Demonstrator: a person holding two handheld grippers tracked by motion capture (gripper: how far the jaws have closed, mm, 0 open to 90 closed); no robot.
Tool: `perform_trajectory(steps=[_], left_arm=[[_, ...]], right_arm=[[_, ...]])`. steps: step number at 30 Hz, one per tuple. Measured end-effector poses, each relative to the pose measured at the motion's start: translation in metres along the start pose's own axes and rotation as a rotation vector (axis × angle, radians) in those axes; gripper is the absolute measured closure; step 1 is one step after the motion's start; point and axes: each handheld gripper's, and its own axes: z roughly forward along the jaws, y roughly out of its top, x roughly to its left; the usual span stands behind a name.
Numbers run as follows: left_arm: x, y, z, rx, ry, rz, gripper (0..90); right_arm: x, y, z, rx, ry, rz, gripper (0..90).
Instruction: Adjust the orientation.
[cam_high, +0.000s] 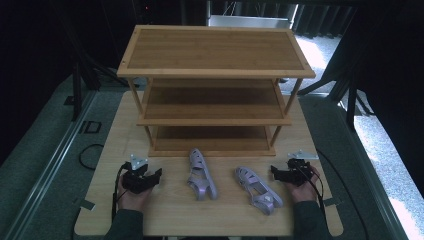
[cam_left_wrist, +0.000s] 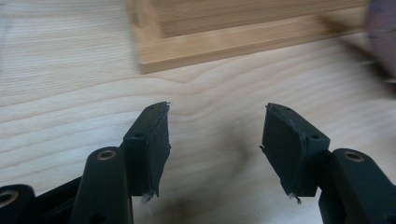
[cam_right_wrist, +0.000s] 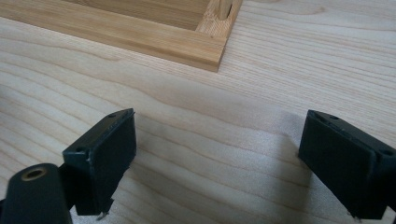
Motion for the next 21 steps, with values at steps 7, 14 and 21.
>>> perform_trajectory(steps=[7, 14, 21], left_arm=[[-0.018, 0.0, -0.009, -0.041, -0.087, 0.018, 42.4], [-0.052, -0.006, -0.023, -0.068, -0.178, 0.097, 44.4], [-0.073, -0.014, -0.028, -0.076, -0.244, 0.148, 44.4]], right_arm=[[0.0, 0.0, 0.0, 0.0, 0.0, 0.0, 10.8], [0.0, 0.0, 0.0, 0.0, 0.0, 0.0, 10.8], [0.0, 0.0, 0.0, 0.0, 0.0, 0.0, 10.8]])
